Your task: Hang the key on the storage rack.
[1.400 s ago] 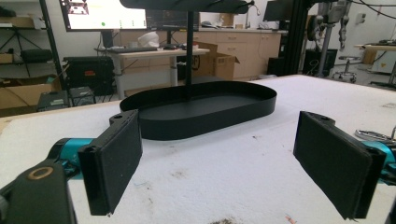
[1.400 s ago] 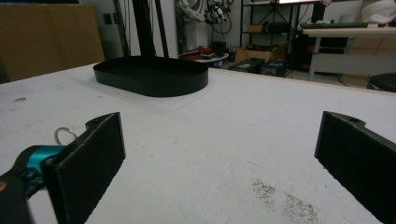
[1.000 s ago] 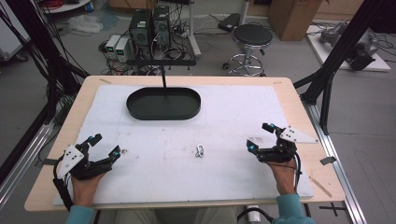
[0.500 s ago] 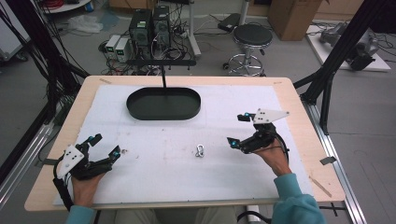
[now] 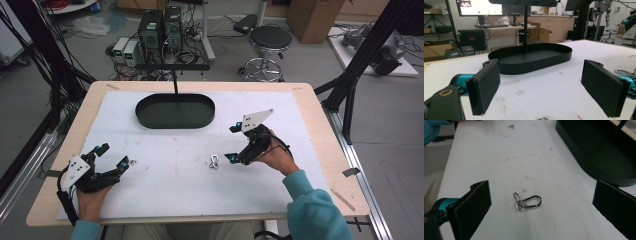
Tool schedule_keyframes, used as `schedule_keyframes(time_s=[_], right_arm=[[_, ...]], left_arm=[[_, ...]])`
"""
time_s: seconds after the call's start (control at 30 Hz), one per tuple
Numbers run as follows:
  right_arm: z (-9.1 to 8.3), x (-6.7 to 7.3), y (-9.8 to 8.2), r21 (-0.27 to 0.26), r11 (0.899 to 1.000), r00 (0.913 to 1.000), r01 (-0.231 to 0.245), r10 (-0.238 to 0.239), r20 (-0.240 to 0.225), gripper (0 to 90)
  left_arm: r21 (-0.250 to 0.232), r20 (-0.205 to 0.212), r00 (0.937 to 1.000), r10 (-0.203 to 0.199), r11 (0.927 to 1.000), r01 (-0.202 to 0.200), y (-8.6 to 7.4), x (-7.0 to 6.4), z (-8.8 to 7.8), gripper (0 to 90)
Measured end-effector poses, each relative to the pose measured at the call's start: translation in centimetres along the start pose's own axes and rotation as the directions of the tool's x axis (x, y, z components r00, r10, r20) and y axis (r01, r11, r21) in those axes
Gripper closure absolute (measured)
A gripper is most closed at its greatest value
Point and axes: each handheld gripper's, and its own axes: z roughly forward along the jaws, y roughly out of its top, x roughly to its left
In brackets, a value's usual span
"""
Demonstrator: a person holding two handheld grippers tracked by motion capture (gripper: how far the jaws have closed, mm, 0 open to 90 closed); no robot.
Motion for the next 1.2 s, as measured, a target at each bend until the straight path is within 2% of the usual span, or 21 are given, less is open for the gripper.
schedule_keyframes(time_s=[0.03, 0.2, 0.23, 0.37, 0.5, 0.57, 0.63, 0.7, 0.73, 0.77, 0.8, 0.83, 0.93, 0.97, 1.0, 1.03, 1.07, 1.1, 1.2], right_arm=[[0.5, -0.1, 0.2, 0.023, 1.0, 0.9997, 0.014, -0.014, -0.019, 1.4], [1.6, -0.3, 0.4, 0.04, 0.999, 0.9982, 0.024, -0.022, -0.056, 1.5], [2.2, -0.3, 0.3, 0.056, 0.998, 0.9966, 0.021, -0.016, -0.081, 2.4], [3.3, -0.4, 0.1, 0.098, 0.995, 0.9928, 0.024, -0.012, -0.119, 4.8], [4.1, -0.3, 0.0, 0.127, 0.992, 0.99, 0.026, -0.008, -0.141, 5.5], [4.7, -0.3, -0.2, 0.166, 0.986, 0.9892, 0.029, -0.005, -0.146, 5.8], [5.0, -0.3, -0.2, 0.174, 0.984, 0.9875, 0.03, -0.002, -0.158, 7.0], [5.3, -0.2, -0.2, 0.188, 0.981, 0.9842, 0.055, -0.021, -0.176, 17.0], [5.4, -0.2, -0.2, 0.187, 0.98, 0.9825, 0.071, -0.036, -0.183, 18.0], [5.7, -0.1, -0.2, 0.208, 0.975, 0.9815, 0.075, -0.036, -0.188, 19.2], [5.7, -0.1, -0.2, 0.208, 0.975, 0.9815, 0.075, -0.036, -0.188, 19.2], [6.0, -0.1, -0.2, 0.223, 0.971, 0.9786, 0.089, -0.044, -0.201, 22.9], [6.2, -0.2, -0.3, 0.236, 0.967, 0.9775, 0.095, -0.045, -0.206, 25.7], [6.4, -0.2, -0.4, 0.245, 0.964, 0.9742, 0.106, -0.051, -0.22, 31.3], [6.4, -0.2, -0.4, 0.245, 0.964, 0.9742, 0.106, -0.051, -0.22, 31.3], [6.5, -0.2, -0.4, 0.259, 0.958, 0.9698, 0.124, -0.062, -0.236, 38.1], [6.5, -0.2, -0.4, 0.259, 0.958, 0.9698, 0.124, -0.062, -0.236, 38.1], [6.6, -0.1, -0.4, 0.28, 0.951, 0.9688, 0.13, -0.062, -0.24, 43.0], [6.7, -0.2, -0.4, 0.28, 0.95, 0.9672, 0.14, -0.071, -0.244, 47.5]], left_arm=[[0.001, 0.0, 1.0, 0.002, 1.0, -0.002, 0.0, 0.0, 0.0, 16.0], [0.002, 0.002, 1.0, 0.004, 1.0, -0.004, 0.0, 0.0, 0.0, 16.0], [0.001, 0.001, 1.0, 0.005, 1.0, -0.005, 0.0, 0.0, 0.0, 16.1], [0.0, 0.002, 1.0, 0.004, 1.0, -0.004, 0.0, 0.0, 0.0, 16.1], [0.0, 0.003, 1.0, 0.004, 1.0, -0.004, 0.0, 0.0, 0.0, 16.1], [0.0, 0.002, 1.0, 0.004, 1.0, -0.004, 0.0, 0.0, 0.0, 16.2], [0.0, 0.002, 1.0, 0.004, 1.0, -0.004, 0.0, 0.0, 0.0, 16.3], [0.001, 0.002, 1.0, 0.005, 1.0, -0.005, 0.0, 0.0, 0.0, 16.4], [0.0, 0.002, 1.0, 0.004, 1.0, -0.004, 0.0, 0.0, 0.0, 16.4], [0.0, 0.002, 1.0, 0.005, 1.0, -0.005, 0.0, 0.0, 0.0, 16.4], [0.0, 0.003, 1.0, 0.004, 1.0, -0.004, 0.0, 0.0, 0.0, 16.4], [0.0, 0.003, 1.0, 0.004, 1.0, -0.004, 0.0, 0.0, 0.0, 16.4], [0.001, 0.004, 1.0, 0.005, 1.0, -0.005, 0.0, 0.0, 0.0, 16.4], [0.0, 0.004, 1.0, 0.005, 1.0, -0.005, 0.0, 0.0, -0.1, 16.4], [0.0, 0.004, 1.0, 0.005, 1.0, -0.005, 0.0, 0.0, -0.1, 16.4], [0.001, 0.004, 1.0, 0.005, 1.0, -0.005, 0.0, 0.0, -0.1, 16.4], [0.001, 0.004, 1.0, 0.006, 1.0, -0.006, 0.0, 0.0, -0.1, 16.4], [0.002, 0.004, 1.0, 0.005, 1.0, -0.005, 0.0, 0.0, -0.1, 16.4], [0.001, 0.004, 1.0, 0.004, 1.0, -0.004, 0.0, 0.0, -0.1, 16.4]])
